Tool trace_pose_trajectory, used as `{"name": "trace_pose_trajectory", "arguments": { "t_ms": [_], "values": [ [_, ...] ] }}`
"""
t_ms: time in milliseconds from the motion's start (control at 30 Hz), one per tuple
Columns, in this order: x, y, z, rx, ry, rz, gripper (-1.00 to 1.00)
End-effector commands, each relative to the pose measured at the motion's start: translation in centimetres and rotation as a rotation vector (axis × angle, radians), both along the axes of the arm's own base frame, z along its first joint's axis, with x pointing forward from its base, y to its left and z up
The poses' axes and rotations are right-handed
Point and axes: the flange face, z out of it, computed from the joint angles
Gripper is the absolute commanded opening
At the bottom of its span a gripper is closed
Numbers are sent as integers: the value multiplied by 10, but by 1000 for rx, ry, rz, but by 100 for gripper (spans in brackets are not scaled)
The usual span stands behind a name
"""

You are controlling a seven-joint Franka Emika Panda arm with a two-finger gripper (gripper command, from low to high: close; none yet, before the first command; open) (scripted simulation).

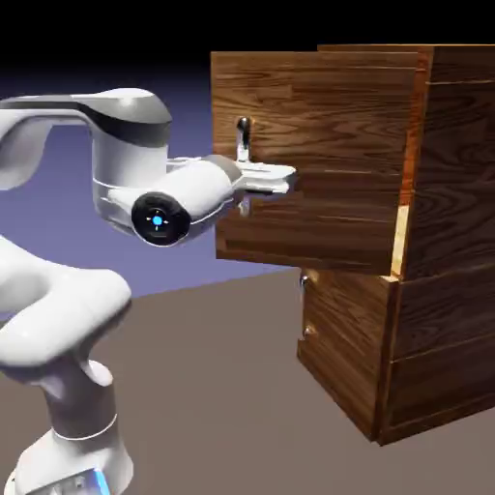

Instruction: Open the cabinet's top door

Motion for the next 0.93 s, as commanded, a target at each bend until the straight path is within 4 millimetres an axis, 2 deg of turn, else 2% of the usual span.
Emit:
{"name": "trace_pose_trajectory", "arguments": {
  "t_ms": [0,300,533,900],
  "values": [
    [-1,-8,0,0,0,28,-100],
    [-1,-77,0,-1,1,270,-100],
    [0,-84,0,-1,1,291,-100],
    [24,-163,0,0,0,580,-100]
  ]
}}
